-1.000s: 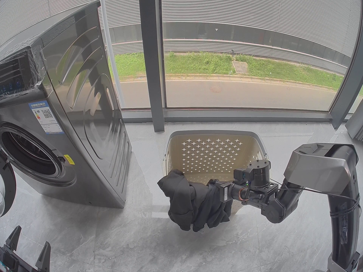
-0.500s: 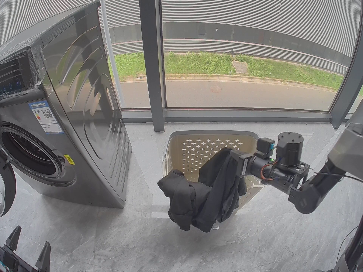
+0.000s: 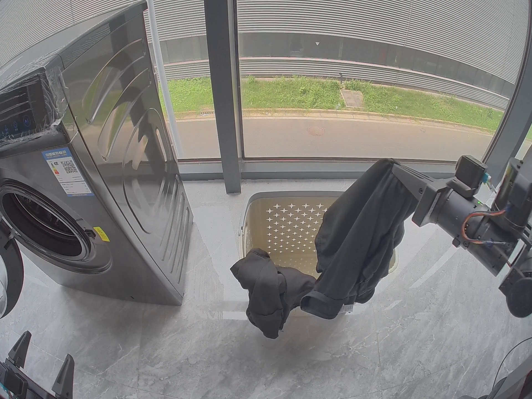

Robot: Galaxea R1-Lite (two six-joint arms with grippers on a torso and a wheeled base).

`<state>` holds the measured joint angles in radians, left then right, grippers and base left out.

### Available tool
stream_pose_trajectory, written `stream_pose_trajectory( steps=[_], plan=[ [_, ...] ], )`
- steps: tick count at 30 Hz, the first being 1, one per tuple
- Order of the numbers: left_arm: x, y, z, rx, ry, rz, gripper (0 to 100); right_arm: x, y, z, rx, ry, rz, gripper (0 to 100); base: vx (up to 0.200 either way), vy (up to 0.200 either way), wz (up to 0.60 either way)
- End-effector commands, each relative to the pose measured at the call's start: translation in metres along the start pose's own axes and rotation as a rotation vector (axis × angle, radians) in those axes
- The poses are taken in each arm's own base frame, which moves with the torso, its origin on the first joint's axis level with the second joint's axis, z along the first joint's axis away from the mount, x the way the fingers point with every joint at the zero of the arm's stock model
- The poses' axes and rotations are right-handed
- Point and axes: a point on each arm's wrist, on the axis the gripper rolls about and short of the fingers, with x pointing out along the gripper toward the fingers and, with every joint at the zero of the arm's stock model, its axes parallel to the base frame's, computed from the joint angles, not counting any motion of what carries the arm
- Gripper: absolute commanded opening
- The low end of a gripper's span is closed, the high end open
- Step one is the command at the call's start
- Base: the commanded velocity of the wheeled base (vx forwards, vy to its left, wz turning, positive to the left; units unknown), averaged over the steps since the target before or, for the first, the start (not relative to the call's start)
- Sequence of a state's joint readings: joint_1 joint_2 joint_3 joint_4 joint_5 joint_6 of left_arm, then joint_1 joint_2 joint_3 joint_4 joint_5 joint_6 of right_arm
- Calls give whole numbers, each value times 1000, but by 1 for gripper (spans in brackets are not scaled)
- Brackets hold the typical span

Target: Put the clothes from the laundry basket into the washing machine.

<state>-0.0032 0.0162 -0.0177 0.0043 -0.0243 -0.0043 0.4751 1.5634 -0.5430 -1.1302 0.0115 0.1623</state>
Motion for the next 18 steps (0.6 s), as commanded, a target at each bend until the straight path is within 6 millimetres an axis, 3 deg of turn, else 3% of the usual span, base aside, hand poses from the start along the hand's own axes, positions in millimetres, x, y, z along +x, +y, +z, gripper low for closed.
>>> stream_pose_trajectory(
  steps=[1, 18],
  plan=[
    [0, 0, -5, 3, 0, -2, 100, -25, 6, 15, -18, -56, 22, 0, 0, 0, 0],
    [0, 0, -5, 0, -1, 0, 100, -29, 6, 14, -65, -54, -9, 0, -12, 0, 0]
  ],
)
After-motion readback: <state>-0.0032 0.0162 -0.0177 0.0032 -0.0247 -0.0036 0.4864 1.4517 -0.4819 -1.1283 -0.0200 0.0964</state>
